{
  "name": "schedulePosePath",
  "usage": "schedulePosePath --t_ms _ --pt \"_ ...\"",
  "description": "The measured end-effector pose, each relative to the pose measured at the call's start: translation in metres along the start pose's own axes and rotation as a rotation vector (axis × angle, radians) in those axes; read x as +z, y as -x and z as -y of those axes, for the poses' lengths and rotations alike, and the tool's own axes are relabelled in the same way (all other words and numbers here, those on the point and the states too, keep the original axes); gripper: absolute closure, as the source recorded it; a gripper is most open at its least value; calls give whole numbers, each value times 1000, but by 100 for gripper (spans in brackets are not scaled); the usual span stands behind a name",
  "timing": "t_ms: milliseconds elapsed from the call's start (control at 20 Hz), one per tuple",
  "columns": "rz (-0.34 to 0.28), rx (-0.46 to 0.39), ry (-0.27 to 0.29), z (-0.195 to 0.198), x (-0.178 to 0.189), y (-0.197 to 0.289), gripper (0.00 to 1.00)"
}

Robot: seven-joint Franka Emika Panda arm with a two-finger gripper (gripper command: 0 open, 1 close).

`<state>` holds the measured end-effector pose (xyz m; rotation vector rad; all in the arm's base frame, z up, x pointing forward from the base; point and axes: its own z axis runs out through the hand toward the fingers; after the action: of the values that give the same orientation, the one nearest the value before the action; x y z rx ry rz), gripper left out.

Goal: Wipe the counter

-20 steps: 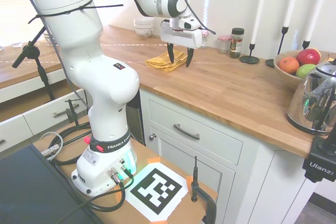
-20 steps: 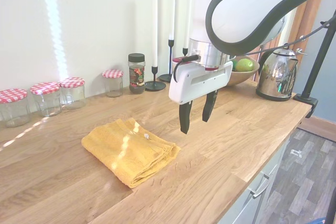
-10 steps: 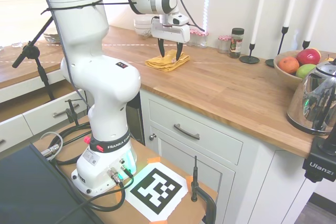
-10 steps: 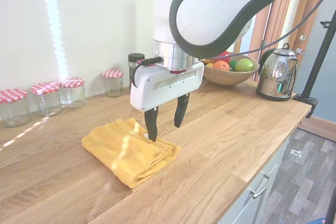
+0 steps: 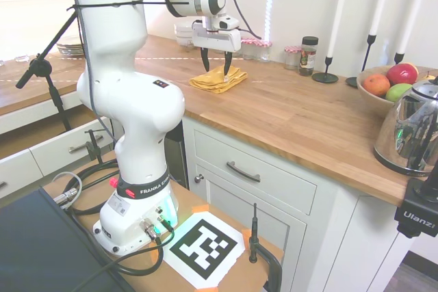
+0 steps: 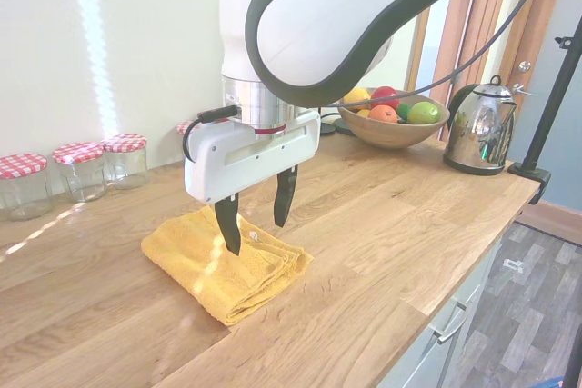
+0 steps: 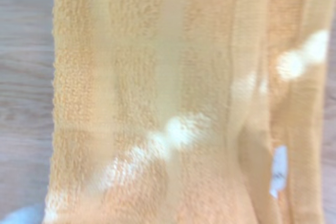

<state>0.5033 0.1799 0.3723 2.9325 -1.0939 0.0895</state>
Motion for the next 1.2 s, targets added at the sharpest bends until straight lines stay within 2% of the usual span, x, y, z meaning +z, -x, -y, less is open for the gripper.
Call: schedulePosePath --t_ms 400,600,650,1200 --pt "21 -3 49 3 33 -5 0" --pt "18 -6 57 4 39 -5 0" --pt "17 -6 56 4 39 -5 100" --pt "16 1 48 3 42 -7 100"
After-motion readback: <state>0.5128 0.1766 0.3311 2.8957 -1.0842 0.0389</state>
